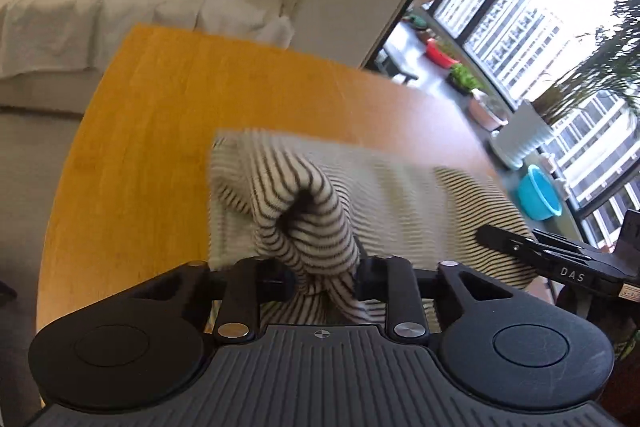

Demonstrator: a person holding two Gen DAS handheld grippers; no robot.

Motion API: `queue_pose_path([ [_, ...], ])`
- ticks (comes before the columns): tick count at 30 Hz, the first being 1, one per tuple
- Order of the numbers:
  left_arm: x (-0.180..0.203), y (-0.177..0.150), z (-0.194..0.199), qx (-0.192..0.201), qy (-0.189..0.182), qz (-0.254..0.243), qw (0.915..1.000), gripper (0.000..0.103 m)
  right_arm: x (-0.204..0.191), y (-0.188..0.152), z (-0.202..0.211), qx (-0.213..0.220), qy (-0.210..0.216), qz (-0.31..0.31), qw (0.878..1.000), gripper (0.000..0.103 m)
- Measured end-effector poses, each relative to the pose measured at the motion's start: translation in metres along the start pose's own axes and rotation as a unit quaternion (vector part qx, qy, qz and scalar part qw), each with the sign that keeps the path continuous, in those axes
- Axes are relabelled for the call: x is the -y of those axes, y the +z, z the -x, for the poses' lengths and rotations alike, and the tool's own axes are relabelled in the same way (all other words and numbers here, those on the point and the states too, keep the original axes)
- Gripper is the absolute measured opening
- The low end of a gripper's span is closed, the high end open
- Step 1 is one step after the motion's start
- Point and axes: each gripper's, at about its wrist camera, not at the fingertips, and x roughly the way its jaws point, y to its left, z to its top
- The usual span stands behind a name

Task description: Fold clothes

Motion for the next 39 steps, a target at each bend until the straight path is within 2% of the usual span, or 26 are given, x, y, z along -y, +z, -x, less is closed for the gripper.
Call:
queue_pose_path([
  [1, 0.007, -0.001, 0.013, 0.009, -0.009, -0.009, 0.9999, 0.025, -0.006, 0.007, 0.010, 0.010, 0.010, 0.012, 1.000, 0.021],
  [4, 0.027, -0.006, 0.051, 0.035, -0.033, -0.038, 0.9981, 0.025, -0.022, 0.025, 0.051, 0.040, 0.034, 0.052, 0.997, 0.020],
  [6, 0.026, -0.023, 0.055, 0.025, -0.036, -0.037, 0.9983, 0.026, -0.024, 0.024, 0.069, 0.041, 0.038, 0.063, 0.996, 0.020],
  [9, 0.014, -0.056, 0.044, -0.009, -0.043, -0.018, 0.9989, 0.027, -0.009, 0.002, 0.074, 0.010, 0.029, 0.050, 0.998, 0.020],
  [11, 0.005, -0.078, 0.024, -0.042, -0.032, -0.007, 0.9986, 0.029, 0.001, -0.016, 0.072, -0.014, 0.019, 0.037, 0.999, 0.020],
  [12, 0.003, -0.087, 0.015, -0.050, -0.014, -0.015, 0.9985, 0.031, 0.007, -0.025, 0.067, -0.026, 0.009, 0.029, 0.999, 0.020],
  [15, -0.007, -0.091, 0.012, -0.035, -0.012, -0.021, 0.9991, 0.037, 0.020, -0.049, 0.053, -0.034, -0.020, 0.029, 0.999, 0.021],
  [18, -0.010, -0.080, 0.026, -0.020, 0.010, -0.030, 0.9993, 0.047, 0.016, -0.049, 0.056, -0.021, -0.023, 0.043, 0.999, 0.022],
  [20, -0.011, -0.076, 0.042, -0.007, 0.025, -0.034, 0.9991, 0.049, 0.009, -0.048, 0.058, -0.016, -0.036, 0.069, 0.997, 0.027],
  [21, -0.012, -0.074, 0.052, -0.001, 0.023, -0.025, 0.9994, 0.049, 0.007, -0.048, 0.058, -0.016, -0.043, 0.079, 0.996, 0.035],
  [22, -0.014, -0.073, 0.062, 0.006, 0.020, -0.014, 0.9997, 0.049, 0.005, -0.048, 0.058, -0.016, -0.051, 0.089, 0.995, 0.049],
  [24, -0.013, -0.069, 0.083, 0.026, -0.004, 0.004, 0.9996, 0.052, 0.008, -0.047, 0.059, -0.015, -0.057, 0.081, 0.995, 0.068],
  [25, -0.009, -0.069, 0.094, 0.042, -0.019, 0.009, 0.9989, 0.057, 0.011, -0.044, 0.061, -0.012, -0.056, 0.076, 0.995, 0.073],
  [28, 0.002, -0.067, 0.115, 0.081, -0.075, 0.027, 0.9935, 0.078, 0.015, -0.031, 0.071, 0.012, -0.055, 0.073, 0.996, 0.094],
  [30, 0.009, -0.067, 0.098, 0.076, -0.121, 0.051, 0.9884, 0.082, 0.014, -0.018, 0.075, 0.036, -0.047, 0.075, 0.995, 0.102],
  [32, 0.014, -0.069, 0.070, 0.055, -0.153, 0.073, 0.9840, 0.083, 0.011, -0.003, 0.071, 0.052, -0.028, 0.073, 0.996, 0.103],
  [33, 0.014, -0.073, 0.049, 0.032, -0.149, 0.083, 0.9848, 0.082, 0.009, 0.002, 0.065, 0.056, -0.016, 0.072, 0.996, 0.103],
  [35, 0.008, -0.081, 0.008, -0.019, -0.115, 0.091, 0.9891, 0.080, 0.005, 0.011, 0.042, 0.043, 0.018, 0.062, 0.997, 0.103],
  [37, 0.002, -0.077, -0.008, -0.019, -0.104, 0.079, 0.9912, 0.072, 0.005, 0.009, 0.016, 0.020, 0.021, 0.049, 0.998, 0.103],
  [39, -0.004, -0.066, -0.021, -0.015, -0.097, 0.070, 0.9927, 0.074, 0.008, -0.001, -0.003, -0.006, -0.009, 0.055, 0.998, 0.103],
])
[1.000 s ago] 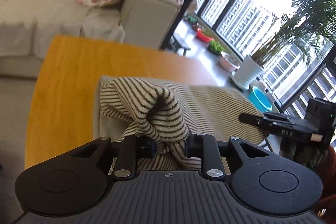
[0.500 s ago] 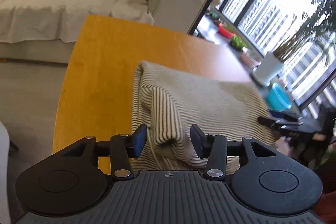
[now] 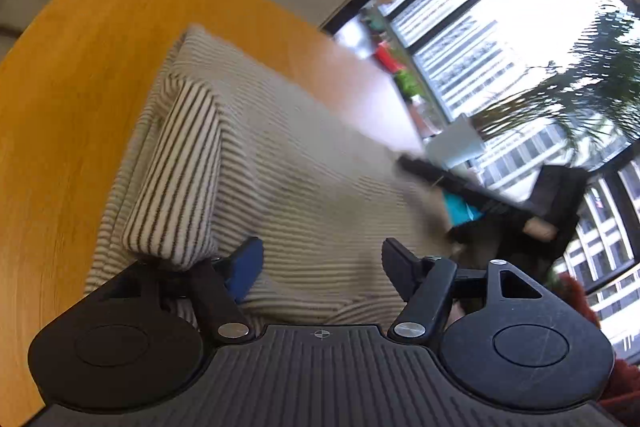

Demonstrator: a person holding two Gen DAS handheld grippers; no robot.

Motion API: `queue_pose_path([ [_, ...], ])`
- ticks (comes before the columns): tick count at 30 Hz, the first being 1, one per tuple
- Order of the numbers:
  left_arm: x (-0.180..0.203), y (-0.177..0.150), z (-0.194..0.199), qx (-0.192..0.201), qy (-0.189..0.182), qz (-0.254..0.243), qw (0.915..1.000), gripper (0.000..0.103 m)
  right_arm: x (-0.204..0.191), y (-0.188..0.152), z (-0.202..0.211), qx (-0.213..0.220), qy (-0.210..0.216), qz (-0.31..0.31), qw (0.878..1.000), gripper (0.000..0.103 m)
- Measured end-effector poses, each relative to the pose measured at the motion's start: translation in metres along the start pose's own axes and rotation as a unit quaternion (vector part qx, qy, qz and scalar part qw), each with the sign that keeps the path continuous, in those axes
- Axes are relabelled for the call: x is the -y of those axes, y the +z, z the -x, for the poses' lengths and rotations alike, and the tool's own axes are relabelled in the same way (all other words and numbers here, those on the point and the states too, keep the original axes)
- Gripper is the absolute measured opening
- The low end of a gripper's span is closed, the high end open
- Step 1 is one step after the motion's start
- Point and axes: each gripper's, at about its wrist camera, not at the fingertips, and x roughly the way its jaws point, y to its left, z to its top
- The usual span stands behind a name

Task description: Fold clothes

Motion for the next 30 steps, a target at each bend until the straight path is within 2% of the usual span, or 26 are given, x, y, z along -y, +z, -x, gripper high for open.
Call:
queue_pose_path([
  [1, -0.002, 0.010, -0.005, 0.002, 0.003, -0.002, 1.0000, 0.074, 0.003, -0.006, -0.004, -0.012, -0.021, -0.005, 1.000, 0.103],
  [3, 0.003, 0.027, -0.024, 0.006, 0.011, -0.044, 0.9990, 0.075, 0.012, -0.016, 0.003, -0.015, -0.021, -0.058, 0.998, 0.103],
  [5, 0.008, 0.045, -0.044, 0.010, 0.020, -0.088, 0.9959, 0.083, 0.015, -0.029, 0.018, -0.005, -0.017, -0.102, 0.995, 0.103],
  [7, 0.013, 0.063, -0.064, 0.015, 0.029, -0.131, 0.9908, 0.087, 0.002, -0.044, 0.028, -0.001, -0.033, -0.098, 0.995, 0.103],
  [10, 0.033, 0.070, -0.086, 0.024, 0.094, -0.202, 0.9746, 0.087, -0.037, -0.069, 0.035, -0.001, -0.052, -0.052, 0.997, 0.103],
  [12, 0.047, 0.074, -0.100, 0.030, 0.139, -0.248, 0.9582, 0.089, -0.059, -0.073, 0.036, -0.018, -0.020, -0.027, 0.999, 0.103],
  [14, 0.050, 0.070, -0.090, 0.030, 0.142, -0.237, 0.9605, 0.089, -0.080, -0.076, 0.037, -0.037, 0.015, -0.003, 0.999, 0.103],
  [16, 0.053, 0.065, -0.077, 0.030, 0.142, -0.222, 0.9642, 0.090, -0.083, -0.067, 0.044, -0.042, 0.041, -0.002, 0.998, 0.103],
  [18, 0.052, 0.057, -0.063, 0.033, 0.139, -0.211, 0.9669, 0.091, -0.077, -0.052, 0.055, -0.024, 0.041, 0.016, 0.999, 0.103],
  [19, 0.053, 0.054, -0.056, 0.034, 0.138, -0.211, 0.9671, 0.092, -0.073, -0.043, 0.058, -0.015, 0.032, 0.033, 0.999, 0.103],
  [22, 0.053, 0.048, -0.043, 0.035, 0.134, -0.206, 0.9687, 0.094, -0.062, -0.026, 0.050, -0.001, -0.050, 0.098, 0.994, 0.103],
  [24, 0.053, 0.046, -0.037, 0.034, 0.130, -0.201, 0.9704, 0.094, -0.053, -0.019, 0.038, -0.004, -0.091, 0.117, 0.989, 0.103],
  [26, 0.054, 0.044, -0.031, 0.034, 0.126, -0.195, 0.9720, 0.094, -0.046, -0.015, 0.024, -0.012, -0.118, 0.128, 0.985, 0.103],
  [30, 0.046, 0.030, -0.038, 0.001, 0.112, -0.197, 0.9740, 0.094, -0.035, -0.023, 0.003, -0.037, -0.147, 0.124, 0.981, 0.103],
])
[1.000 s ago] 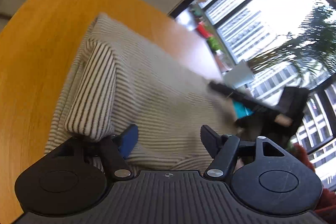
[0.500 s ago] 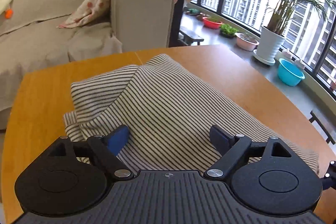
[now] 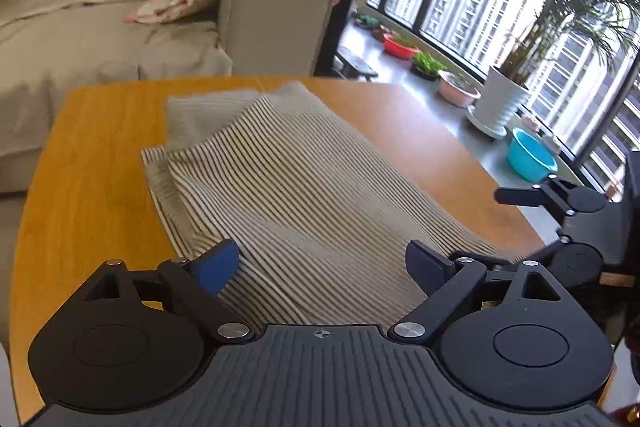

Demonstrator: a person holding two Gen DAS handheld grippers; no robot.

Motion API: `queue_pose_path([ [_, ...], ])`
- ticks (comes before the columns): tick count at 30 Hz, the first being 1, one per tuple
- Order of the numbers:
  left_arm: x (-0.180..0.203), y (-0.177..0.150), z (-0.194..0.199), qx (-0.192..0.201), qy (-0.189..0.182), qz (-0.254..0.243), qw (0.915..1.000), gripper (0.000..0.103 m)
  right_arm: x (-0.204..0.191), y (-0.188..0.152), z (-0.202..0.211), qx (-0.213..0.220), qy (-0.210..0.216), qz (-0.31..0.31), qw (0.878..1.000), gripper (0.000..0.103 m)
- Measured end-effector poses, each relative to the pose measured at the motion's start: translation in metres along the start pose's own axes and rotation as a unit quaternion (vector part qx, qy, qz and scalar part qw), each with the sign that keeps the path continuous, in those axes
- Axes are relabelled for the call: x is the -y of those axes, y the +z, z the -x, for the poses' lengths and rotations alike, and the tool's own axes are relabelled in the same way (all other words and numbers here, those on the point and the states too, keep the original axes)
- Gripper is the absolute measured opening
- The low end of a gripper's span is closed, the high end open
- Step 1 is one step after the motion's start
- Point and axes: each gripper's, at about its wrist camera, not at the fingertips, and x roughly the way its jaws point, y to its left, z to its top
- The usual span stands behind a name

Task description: Fold clothes

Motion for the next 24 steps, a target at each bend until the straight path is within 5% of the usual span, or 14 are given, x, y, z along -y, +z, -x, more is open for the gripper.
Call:
queue_pose_path([
  [7, -0.002, -0.002, -0.034, -0.002, 0.030, -0.051, 0.9983, 0.099, 0.004, -0.038, 0.020, -0.012, 0.033, -0.139, 0.990, 0.103],
  [13, 0.003, 0.002, -0.044, 0.011, 0.045, -0.057, 0.9973, 0.103, -0.028, -0.052, 0.032, 0.006, 0.019, -0.143, 0.990, 0.103],
  [19, -0.023, -0.030, -0.005, 0.010, 0.043, -0.008, 0.9990, 0.103, -0.018, -0.047, 0.026, 0.007, 0.055, -0.119, 0.991, 0.103],
  [24, -0.030, -0.050, 0.031, 0.002, 0.052, -0.028, 0.9983, 0.103, -0.016, -0.043, 0.025, -0.015, 0.068, -0.073, 0.995, 0.103],
])
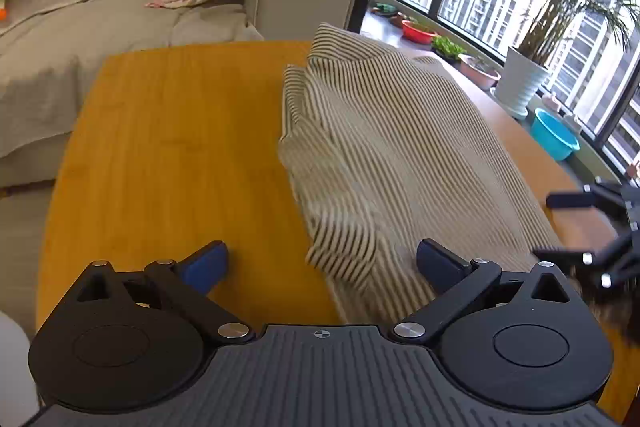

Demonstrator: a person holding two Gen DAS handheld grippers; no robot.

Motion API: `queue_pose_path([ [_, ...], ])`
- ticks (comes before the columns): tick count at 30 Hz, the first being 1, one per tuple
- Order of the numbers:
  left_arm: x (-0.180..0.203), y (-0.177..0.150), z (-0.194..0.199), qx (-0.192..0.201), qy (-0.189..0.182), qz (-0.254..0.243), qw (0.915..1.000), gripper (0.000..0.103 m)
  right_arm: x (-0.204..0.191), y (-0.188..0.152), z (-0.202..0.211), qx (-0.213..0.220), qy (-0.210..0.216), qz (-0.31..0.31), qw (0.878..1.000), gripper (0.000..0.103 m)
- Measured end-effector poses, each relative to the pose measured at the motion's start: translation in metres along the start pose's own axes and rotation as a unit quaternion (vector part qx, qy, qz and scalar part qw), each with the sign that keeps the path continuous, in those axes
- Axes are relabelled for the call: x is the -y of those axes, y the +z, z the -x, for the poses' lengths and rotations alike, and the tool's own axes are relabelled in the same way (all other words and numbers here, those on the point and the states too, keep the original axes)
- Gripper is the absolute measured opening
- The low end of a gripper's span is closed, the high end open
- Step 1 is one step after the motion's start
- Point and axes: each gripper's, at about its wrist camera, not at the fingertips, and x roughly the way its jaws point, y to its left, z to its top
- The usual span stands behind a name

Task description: Fold clothes

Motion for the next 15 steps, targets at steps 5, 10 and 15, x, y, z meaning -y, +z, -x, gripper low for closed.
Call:
queue_pose_path([
  [5, 0.004, -0.011, 0.031, 0.004, 0.023, -0.058, 0.9980, 0.102, -0.006, 0.002, 0.028, 0.032, -0.037, 0.085, 0.995, 0.103],
  [10, 0.004, -0.012, 0.036, 0.005, 0.018, -0.048, 0.9987, 0.102, -0.075, -0.007, 0.073, 0.082, 0.077, 0.214, 0.970, 0.088],
  [15, 0.007, -0.009, 0.035, 0.006, 0.010, -0.034, 0.9993, 0.102, -0.131, -0.028, 0.049, 0.046, 0.090, 0.329, 0.939, 0.064],
])
